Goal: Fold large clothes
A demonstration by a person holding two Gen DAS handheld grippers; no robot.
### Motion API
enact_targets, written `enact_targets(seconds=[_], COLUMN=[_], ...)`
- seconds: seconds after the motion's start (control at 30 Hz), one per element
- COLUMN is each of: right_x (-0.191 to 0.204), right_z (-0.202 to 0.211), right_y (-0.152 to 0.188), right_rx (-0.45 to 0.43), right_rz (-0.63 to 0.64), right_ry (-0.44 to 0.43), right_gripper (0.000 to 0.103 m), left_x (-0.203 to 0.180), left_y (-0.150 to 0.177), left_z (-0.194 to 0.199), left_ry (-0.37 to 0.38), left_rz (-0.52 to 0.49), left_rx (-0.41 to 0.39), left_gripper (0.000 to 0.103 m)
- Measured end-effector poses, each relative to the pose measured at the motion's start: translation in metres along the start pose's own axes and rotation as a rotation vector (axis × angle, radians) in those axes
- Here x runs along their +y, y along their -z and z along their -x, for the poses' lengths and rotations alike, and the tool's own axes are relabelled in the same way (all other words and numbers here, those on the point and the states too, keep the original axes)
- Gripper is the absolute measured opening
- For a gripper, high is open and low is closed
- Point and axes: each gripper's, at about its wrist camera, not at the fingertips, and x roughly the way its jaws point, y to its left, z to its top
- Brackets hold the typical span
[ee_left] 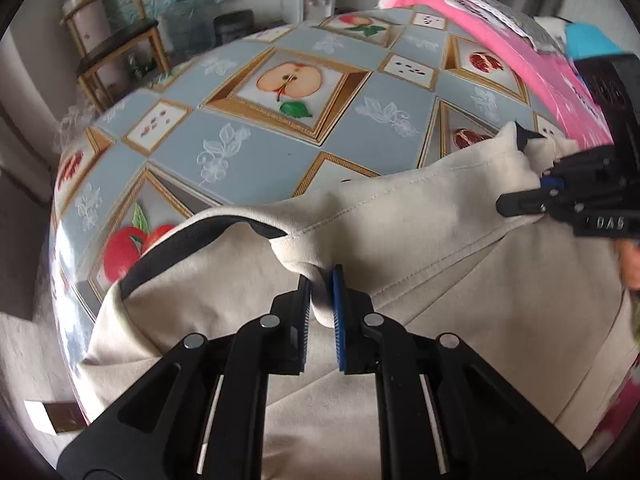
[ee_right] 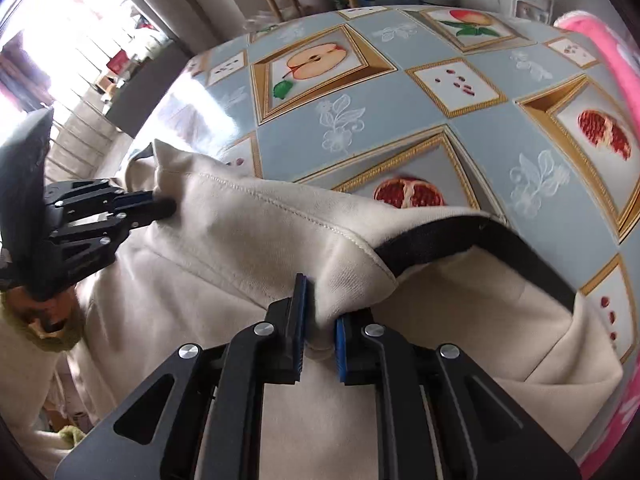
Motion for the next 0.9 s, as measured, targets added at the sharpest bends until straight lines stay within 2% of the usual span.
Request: enact_targets(seconds=[0.13, 0.17, 0.2, 0.27, 0.3, 0.33, 0.4, 0.47, 0.53, 0.57, 0.6, 0.63, 0.7, 0.77, 0.83, 0.9], right_x=[-0.004, -0.005, -0.008, -0.013, -0.016, -0.018, -0.016, 0.009, 0.044, 0.064, 0.077, 0.089, 0.097, 0.093, 0.086, 0.083], right_z=[-0.001, 0.001, 0.008, 0.022, 0.031, 0.044, 0.062, 0.077, 0.073, 0.066, 0.057, 0.044, 0.012, -0.021, -0.026, -0.025], right_y=[-0.003, -0.001, 0.003, 0.009, 0.012, 0.014, 0.015, 0.009, -0.001, -0.006, -0.011, -0.017, -0.024, -0.027, -0.022, -0.022], right_rx=[-0.018, -0.016, -0.017, -0.038, -0.06, -0.09, -0.145, -0.23, -0.265, -0.275, -0.275, -0.262, -0.194, -0.108, -0.118, -0.104], right_rz=[-0.057, -0.068, -0.088, -0.114, -0.118, -0.131, -0.148, -0.086, 0.012, 0.067, 0.097, 0.121, 0.144, 0.149, 0.144, 0.137], right_ry=[-0.016, -0.022, -0.016, 0.05, 0.098, 0.157, 0.209, 0.201, 0.167, 0.157, 0.154, 0.15, 0.123, 0.166, 0.136, 0.118], right_gripper=[0.013, 0.02, 0.034, 0.053, 0.054, 0.054, 0.054, 0.054, 0.052, 0.044, 0.035, 0.031, 0.017, 0.013, 0.013, 0.013], left_x=[-0.008, -0.008, -0.009, -0.008, -0.008, -0.008, -0.008, -0.008, -0.006, -0.005, -0.004, -0.004, -0.003, 0.002, 0.015, 0.028], left_y=[-0.004, -0.003, -0.001, 0.002, 0.002, 0.002, 0.001, 0.002, 0.003, 0.003, 0.003, 0.003, 0.005, 0.007, 0.01, 0.012], left_z=[-0.005, -0.004, -0.002, 0.0, 0.0, 0.0, -0.001, -0.001, -0.001, -0.001, 0.0, 0.0, 0.001, 0.003, 0.013, 0.03], left_ry=[-0.048, -0.052, -0.051, -0.045, -0.041, -0.04, -0.037, -0.036, -0.028, -0.023, -0.018, -0.014, -0.007, 0.007, 0.015, 0.011], left_rz=[-0.026, -0.036, -0.045, -0.052, -0.051, -0.049, -0.037, -0.032, -0.018, -0.008, 0.001, 0.008, 0.008, 0.025, 0.075, 0.132], left_rx=[-0.013, -0.015, -0.016, -0.014, -0.014, -0.015, -0.013, -0.017, -0.023, -0.023, -0.023, -0.024, -0.032, -0.033, -0.041, -0.095], left_gripper=[0.01, 0.01, 0.01, 0.01, 0.01, 0.01, 0.01, 0.01, 0.01, 0.01, 0.01, 0.01, 0.011, 0.014, 0.02, 0.02])
